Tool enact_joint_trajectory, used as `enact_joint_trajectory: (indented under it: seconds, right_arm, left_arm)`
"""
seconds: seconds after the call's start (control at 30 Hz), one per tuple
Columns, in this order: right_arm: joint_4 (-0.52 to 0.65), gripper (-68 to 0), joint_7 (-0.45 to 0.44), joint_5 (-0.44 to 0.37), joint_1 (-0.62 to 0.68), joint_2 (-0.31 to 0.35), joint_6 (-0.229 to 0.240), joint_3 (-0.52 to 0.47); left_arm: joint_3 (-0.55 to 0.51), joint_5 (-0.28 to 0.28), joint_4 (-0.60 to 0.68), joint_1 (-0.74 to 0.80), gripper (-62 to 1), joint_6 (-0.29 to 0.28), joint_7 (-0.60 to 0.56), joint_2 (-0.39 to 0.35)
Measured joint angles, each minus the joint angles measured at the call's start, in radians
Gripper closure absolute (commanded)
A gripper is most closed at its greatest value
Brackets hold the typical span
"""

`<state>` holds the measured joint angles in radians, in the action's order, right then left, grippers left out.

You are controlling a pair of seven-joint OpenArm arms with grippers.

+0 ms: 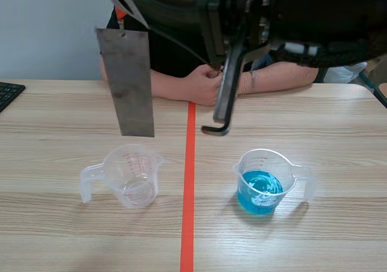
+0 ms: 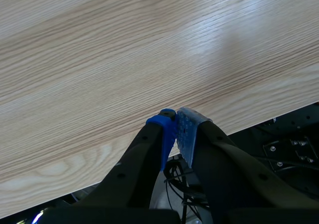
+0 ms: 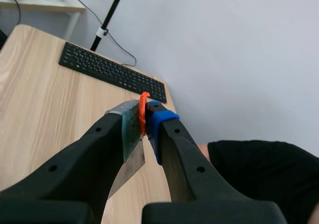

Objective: Do the redox reaction experiment.
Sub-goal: 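Put the plate into the left beaker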

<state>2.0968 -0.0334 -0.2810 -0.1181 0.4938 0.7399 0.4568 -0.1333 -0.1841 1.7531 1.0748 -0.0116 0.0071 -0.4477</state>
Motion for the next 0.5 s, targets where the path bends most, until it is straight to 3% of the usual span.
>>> enact_joint_trajectory:
  seconds: [0.33, 0.5]
  right_arm:
    - [-0.098, -1.5, 0.101, 0.0, -0.06, -0.119, 0.0, 0.105]
    - [-0.123, -1.5, 0.113, 0.0, -0.07, -0.143, 0.0, 0.128]
  left_arm:
    - [0.0, 0.0, -0.087, 0.029, -4.0, -0.011, 0.049, -0.001]
    - [0.0, 0.0, -0.145, 0.028, -4.0, -0.011, 0.048, 0.013]
